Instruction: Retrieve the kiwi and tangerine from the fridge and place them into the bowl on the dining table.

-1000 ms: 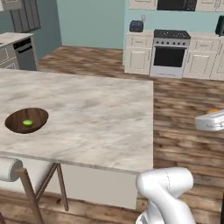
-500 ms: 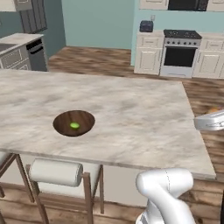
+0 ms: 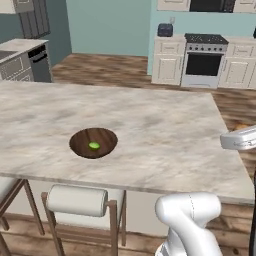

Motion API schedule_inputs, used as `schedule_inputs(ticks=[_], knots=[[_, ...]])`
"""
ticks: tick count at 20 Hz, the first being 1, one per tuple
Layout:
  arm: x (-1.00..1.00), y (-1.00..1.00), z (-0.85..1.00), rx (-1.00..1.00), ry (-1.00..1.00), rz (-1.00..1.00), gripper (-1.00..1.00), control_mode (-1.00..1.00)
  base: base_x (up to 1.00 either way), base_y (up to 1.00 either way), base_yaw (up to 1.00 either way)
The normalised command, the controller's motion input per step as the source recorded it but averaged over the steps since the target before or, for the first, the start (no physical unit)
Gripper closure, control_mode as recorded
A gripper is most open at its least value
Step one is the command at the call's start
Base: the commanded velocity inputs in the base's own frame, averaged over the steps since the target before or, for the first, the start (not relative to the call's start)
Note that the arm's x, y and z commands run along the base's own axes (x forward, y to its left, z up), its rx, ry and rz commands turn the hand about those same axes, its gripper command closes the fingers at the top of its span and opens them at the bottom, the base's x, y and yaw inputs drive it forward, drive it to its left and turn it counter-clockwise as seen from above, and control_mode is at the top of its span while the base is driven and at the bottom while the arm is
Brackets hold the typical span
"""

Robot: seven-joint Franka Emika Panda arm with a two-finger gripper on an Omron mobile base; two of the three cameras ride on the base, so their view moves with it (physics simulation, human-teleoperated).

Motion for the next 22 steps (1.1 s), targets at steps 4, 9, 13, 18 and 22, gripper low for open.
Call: schedule_inputs(ticks=[4, 9, 13, 18, 22], knots=[[0.00, 0.00, 0.00, 0.00, 0.00, 0.00, 1.00, 1.00, 0.63, 0.44, -0.04], [0.00, 0.00, 0.00, 0.00, 0.00, 0.00, 1.00, 1.00, 0.55, 0.95, -0.17], [0.00, 0.00, 0.00, 0.00, 0.00, 0.00, 1.00, 1.00, 0.23, 1.00, -0.33], [0.00, 0.00, 0.00, 0.00, 0.00, 0.00, 1.00, 1.00, 0.24, 1.00, -0.42], [0.00, 0.00, 0.00, 0.00, 0.00, 0.00, 1.00, 1.00, 0.29, 1.00, -0.48]])
